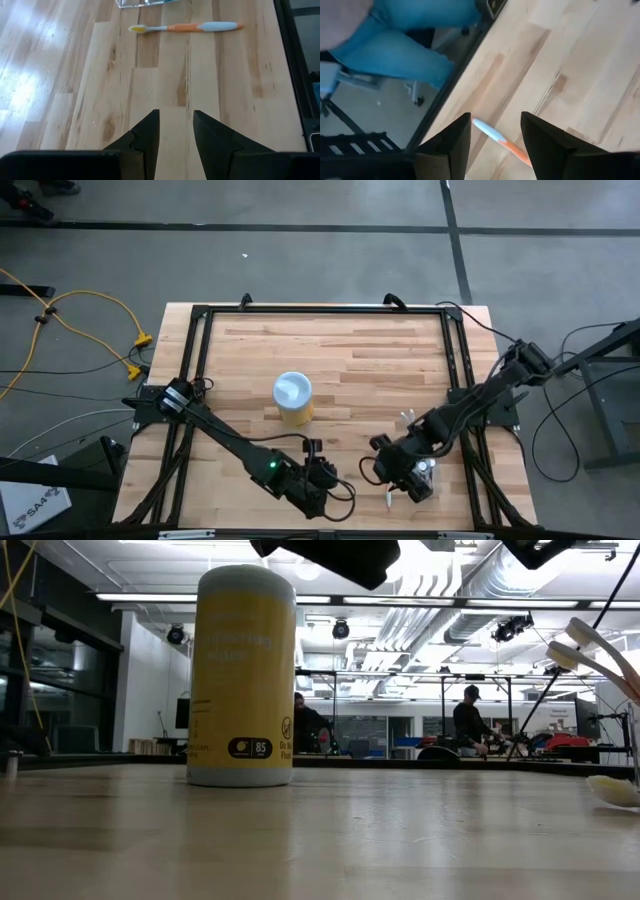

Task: Pick & Place toothbrushing station
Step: Put the orange toothbrush in the top section of the transparent organizer

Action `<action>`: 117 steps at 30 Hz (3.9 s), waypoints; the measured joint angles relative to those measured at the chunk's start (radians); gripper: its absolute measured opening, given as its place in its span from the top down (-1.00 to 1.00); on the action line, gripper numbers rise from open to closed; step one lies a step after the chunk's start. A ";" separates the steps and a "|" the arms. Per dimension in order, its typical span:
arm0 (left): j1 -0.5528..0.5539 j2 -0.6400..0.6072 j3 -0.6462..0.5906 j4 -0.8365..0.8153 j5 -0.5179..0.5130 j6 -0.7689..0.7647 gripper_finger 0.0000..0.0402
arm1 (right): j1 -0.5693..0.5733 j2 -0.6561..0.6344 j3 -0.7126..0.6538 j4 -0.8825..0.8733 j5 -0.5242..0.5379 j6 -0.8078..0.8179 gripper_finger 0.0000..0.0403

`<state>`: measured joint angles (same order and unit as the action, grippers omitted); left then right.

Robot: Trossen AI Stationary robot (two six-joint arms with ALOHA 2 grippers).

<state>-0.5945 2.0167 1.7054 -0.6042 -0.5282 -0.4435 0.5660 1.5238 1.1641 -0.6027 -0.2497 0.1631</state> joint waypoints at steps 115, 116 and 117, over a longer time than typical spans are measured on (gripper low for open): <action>0.000 0.001 0.000 0.006 0.005 -0.043 0.44 | 0.131 0.347 0.034 -0.171 0.242 -0.404 0.33; 0.000 0.001 0.000 0.006 0.005 -0.043 0.44 | 0.136 0.347 0.034 -0.170 0.250 -0.404 0.33; 0.000 0.001 0.000 0.006 0.005 -0.043 0.44 | 0.140 0.349 0.034 -0.166 0.257 -0.409 0.33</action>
<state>-0.5943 2.0174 1.7054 -0.5981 -0.5236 -0.4866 0.7059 1.8725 1.1984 -0.7688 0.0075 -0.2455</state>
